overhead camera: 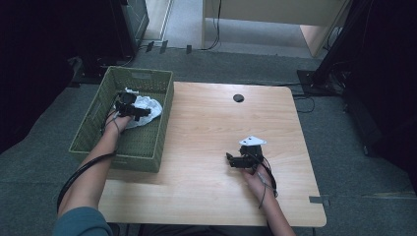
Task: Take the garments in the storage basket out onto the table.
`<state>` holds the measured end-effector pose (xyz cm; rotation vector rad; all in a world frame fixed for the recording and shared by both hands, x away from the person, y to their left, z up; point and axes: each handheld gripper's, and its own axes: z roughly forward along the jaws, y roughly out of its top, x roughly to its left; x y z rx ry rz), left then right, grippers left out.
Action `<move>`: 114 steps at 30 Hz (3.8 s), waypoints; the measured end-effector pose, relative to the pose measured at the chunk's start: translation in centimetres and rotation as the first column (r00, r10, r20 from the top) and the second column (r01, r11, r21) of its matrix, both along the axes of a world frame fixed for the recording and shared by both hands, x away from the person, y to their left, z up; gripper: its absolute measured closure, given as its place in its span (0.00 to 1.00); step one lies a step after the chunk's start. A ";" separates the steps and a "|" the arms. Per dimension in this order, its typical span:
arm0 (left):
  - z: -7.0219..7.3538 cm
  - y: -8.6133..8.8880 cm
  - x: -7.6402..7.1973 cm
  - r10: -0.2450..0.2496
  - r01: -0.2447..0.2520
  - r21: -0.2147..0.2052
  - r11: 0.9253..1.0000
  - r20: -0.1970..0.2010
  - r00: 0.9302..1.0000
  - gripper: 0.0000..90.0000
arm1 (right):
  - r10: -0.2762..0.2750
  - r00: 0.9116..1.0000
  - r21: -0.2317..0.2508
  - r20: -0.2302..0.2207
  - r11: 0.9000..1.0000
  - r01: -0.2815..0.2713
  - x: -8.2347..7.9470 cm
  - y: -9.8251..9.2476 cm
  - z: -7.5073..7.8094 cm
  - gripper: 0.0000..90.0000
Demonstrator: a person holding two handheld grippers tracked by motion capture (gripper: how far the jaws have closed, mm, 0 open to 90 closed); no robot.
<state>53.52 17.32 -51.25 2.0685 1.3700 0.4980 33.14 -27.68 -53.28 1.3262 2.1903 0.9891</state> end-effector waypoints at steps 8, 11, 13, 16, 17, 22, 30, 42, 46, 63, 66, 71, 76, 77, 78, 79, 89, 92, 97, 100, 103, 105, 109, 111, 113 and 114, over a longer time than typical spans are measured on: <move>-0.4 0.0 0.3 -0.031 0.031 -0.035 0.999 0.012 0.999 0.06 | 0.000 1.000 0.000 0.000 1.000 0.000 0.0 0.0 0.0 0.18; -0.4 0.0 0.4 -0.031 0.031 -0.034 0.999 0.007 0.999 0.06 | 0.000 1.000 0.000 0.000 1.000 0.000 0.0 0.0 0.0 0.18; -0.5 0.1 0.4 -0.038 0.039 -0.041 0.998 0.006 0.999 0.06 | 0.000 1.000 0.000 0.000 1.000 0.000 0.0 0.0 0.0 0.18; -0.7 0.2 0.5 -0.041 0.042 -0.050 0.998 0.021 0.999 0.04 | 0.000 1.000 -0.001 0.000 1.000 0.000 0.0 0.0 0.0 0.18; -0.7 0.1 0.6 -0.037 0.037 -0.041 0.998 0.017 0.999 0.04 | 0.000 1.000 -0.001 0.000 1.000 0.000 0.0 0.0 0.0 0.18; -0.8 0.1 0.1 -0.020 0.022 -0.052 0.998 0.041 0.999 0.08 | 0.001 1.000 0.000 0.000 1.000 -0.001 0.0 0.0 0.0 0.18; -0.3 -0.4 -0.5 0.081 -0.080 -0.030 0.996 0.049 0.995 0.27 | 0.001 1.000 -0.001 0.001 1.000 -0.001 0.0 0.0 0.0 0.18; 1.1 -0.3 -0.5 0.123 -0.123 -0.008 0.992 -0.002 0.992 0.70 | 0.000 1.000 -0.001 0.001 1.000 0.000 0.0 0.0 0.0 0.18; 1.5 -1.3 -0.6 0.085 -0.084 0.026 0.996 -0.020 0.996 0.79 | 0.000 1.000 0.000 0.000 1.000 0.000 0.0 0.0 0.0 0.18; 6.9 -1.6 -2.2 0.060 -0.079 -0.135 0.988 -0.140 0.988 0.80 | 0.001 1.000 -0.002 0.002 1.000 -0.001 0.0 0.0 0.0 0.18; 7.9 -1.8 -2.6 0.069 -0.094 -0.166 0.982 -0.152 0.986 0.80 | 0.001 1.000 -0.002 0.002 1.000 -0.001 0.0 0.0 0.0 0.18; 9.5 -2.3 -3.5 0.066 -0.099 -0.215 0.971 -0.154 0.986 0.80 | 0.001 1.000 -0.002 0.001 1.000 -0.001 0.0 0.0 0.0 0.18; 10.7 -1.9 -4.0 0.081 -0.131 -0.277 0.952 -0.186 0.979 0.80 | 0.001 1.000 -0.002 0.001 1.000 -0.001 0.0 0.0 0.0 0.18; 10.9 -1.9 -4.1 0.078 -0.130 -0.292 0.947 -0.185 0.980 0.80 | 0.002 1.000 -0.003 0.002 1.000 -0.002 0.0 0.0 0.0 0.18; 11.1 -1.9 -4.3 0.079 -0.133 -0.302 0.944 -0.184 0.980 0.80 | 0.001 1.000 -0.002 0.001 1.000 -0.001 0.0 0.0 0.0 0.18; 11.3 -1.8 -4.4 0.078 -0.133 -0.305 0.943 -0.185 0.980 0.80 | 0.001 1.000 -0.002 0.001 1.000 -0.001 0.0 0.0 0.0 0.18; 12.6 -2.3 -5.8 0.080 -0.138 -0.332 0.933 -0.182 0.980 0.80 | 0.000 1.000 -0.002 0.002 1.000 0.000 0.0 0.0 0.0 0.18; 13.0 -2.4 -6.1 0.076 -0.133 -0.336 0.933 -0.178 0.981 0.80 | 0.000 1.000 -0.002 0.001 1.000 0.000 0.0 0.0 0.0 0.18; 13.9 -2.7 -6.6 0.061 -0.126 -0.372 0.920 -0.182 0.981 0.80 | 0.001 1.000 -0.002 0.001 1.000 -0.001 0.0 0.0 0.0 0.18; 14.4 -3.1 -7.0 0.051 -0.116 -0.381 0.917 -0.176 0.983 0.80 | 0.000 1.000 -0.002 0.001 1.000 0.000 0.0 0.0 0.0 0.18; 14.8 -3.3 -7.4 0.058 -0.118 -0.372 0.921 -0.168 0.984 0.80 | 0.000 1.000 -0.002 0.001 1.000 0.000 0.0 0.0 0.0 0.18; 15.0 -3.4 -7.6 0.064 -0.123 -0.372 0.920 -0.167 0.984 0.80 | 0.001 1.000 -0.002 0.001 1.000 -0.001 0.0 0.0 0.0 0.18; 15.2 -3.6 -8.0 0.063 -0.124 -0.378 0.917 -0.169 0.984 0.80 | 0.000 1.000 -0.002 0.000 1.000 0.000 0.0 0.0 0.0 0.18; 15.3 -3.7 -8.2 0.064 -0.125 -0.386 0.914 -0.167 0.984 0.80 | 0.001 1.000 -0.002 0.001 1.000 -0.001 0.0 0.0 0.0 0.18; 15.4 -3.7 -8.4 0.063 -0.124 -0.388 0.913 -0.165 0.984 0.80 | 0.000 1.000 -0.002 0.001 1.000 0.000 0.0 0.0 0.0 0.18; 15.5 -3.7 -8.5 0.064 -0.124 -0.387 0.914 -0.163 0.984 0.80 | 0.000 1.000 -0.002 0.000 1.000 0.000 0.0 0.0 0.0 0.18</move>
